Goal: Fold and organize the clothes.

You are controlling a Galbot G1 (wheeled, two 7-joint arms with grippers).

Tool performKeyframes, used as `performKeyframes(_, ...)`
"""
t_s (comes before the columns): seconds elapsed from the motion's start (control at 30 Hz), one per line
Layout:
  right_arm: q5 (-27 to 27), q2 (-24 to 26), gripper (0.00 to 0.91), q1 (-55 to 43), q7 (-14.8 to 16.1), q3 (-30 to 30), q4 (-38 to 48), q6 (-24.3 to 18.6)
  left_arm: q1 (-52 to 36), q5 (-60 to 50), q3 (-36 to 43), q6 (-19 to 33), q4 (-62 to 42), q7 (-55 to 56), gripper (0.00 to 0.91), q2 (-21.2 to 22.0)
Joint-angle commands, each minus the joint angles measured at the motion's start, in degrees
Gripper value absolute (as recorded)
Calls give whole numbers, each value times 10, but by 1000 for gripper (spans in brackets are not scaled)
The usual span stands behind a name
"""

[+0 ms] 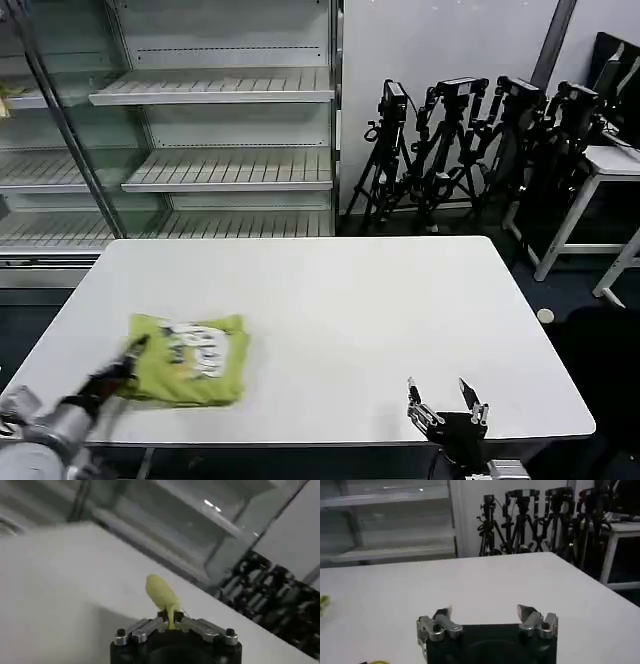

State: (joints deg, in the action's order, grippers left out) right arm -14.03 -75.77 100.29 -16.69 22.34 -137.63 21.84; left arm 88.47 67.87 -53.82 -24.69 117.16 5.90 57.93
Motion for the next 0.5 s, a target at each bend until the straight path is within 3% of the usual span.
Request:
performKeyframes(0.03, -1, 1, 907, -36, 1, -20, 28, -1, 19, -137, -194, 55, -7, -42, 30, -143)
performKeyframes(0.17, 0, -1, 907, -39, 3, -31, 39, -10, 34, -231, -125, 80, 54, -50, 30, -142)
performKeyframes(0.3, 3, -3, 907, -36, 5, -39, 47, -18, 40, -423, 65, 141, 74, -43, 30, -118)
performKeyframes(0.5, 16, -13, 907, -17, 9, -45, 47, -34, -49, -552, 341, 163, -75, -22, 30, -60)
